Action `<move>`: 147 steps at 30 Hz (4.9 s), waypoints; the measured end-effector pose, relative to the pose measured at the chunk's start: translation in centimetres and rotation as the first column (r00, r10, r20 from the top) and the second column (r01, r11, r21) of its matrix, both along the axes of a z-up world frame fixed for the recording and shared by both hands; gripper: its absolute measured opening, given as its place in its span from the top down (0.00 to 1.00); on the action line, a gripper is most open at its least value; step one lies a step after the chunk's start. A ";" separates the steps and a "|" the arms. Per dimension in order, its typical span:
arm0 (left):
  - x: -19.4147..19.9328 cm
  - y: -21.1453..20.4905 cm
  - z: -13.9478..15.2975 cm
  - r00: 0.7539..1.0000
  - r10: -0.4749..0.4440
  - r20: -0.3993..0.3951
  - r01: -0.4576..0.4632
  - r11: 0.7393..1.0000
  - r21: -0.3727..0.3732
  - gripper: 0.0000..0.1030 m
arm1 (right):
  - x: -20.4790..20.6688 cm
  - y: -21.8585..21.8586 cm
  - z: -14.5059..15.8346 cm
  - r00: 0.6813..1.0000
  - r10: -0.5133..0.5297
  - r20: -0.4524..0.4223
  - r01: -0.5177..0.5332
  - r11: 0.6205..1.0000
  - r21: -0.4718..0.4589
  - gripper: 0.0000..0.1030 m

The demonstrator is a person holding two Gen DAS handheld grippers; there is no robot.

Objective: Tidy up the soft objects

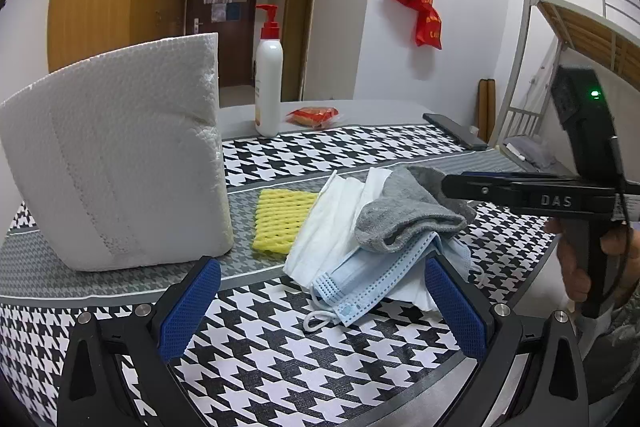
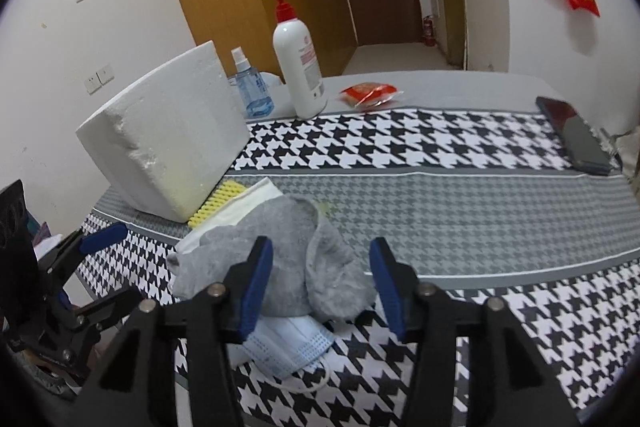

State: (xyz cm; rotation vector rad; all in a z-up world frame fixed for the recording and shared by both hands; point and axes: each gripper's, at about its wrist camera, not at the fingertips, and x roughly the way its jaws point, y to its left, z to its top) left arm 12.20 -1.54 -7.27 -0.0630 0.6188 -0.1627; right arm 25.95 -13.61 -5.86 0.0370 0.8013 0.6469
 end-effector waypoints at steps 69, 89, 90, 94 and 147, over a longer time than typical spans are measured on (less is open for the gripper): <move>1.8 -4.1 0.8 0.994 -0.109 -0.011 0.110 0.994 0.007 0.01 | -3.8 -8.9 3.6 0.992 -0.114 0.055 0.106 0.986 0.127 0.90; 4.5 -6.4 -0.5 0.982 -0.152 -0.109 0.152 0.988 -0.015 0.33 | -4.7 -11.5 -1.0 0.971 -0.239 0.003 0.239 0.971 0.015 0.31; 4.7 -6.5 -0.7 0.981 -0.153 -0.115 0.153 0.988 -0.011 0.35 | -4.7 -11.4 -1.1 0.971 -0.237 0.000 0.237 0.971 0.012 0.31; 4.9 -6.6 -1.0 0.981 -0.141 -0.130 0.143 0.990 0.004 0.55 | -4.3 -11.0 -1.6 0.971 -0.237 -0.017 0.237 0.971 0.002 0.31; -1.1 0.4 2.7 0.999 -0.037 0.040 0.038 0.999 -0.011 0.83 | -0.6 -4.9 -3.5 0.969 -0.246 0.002 0.241 0.944 -0.227 0.31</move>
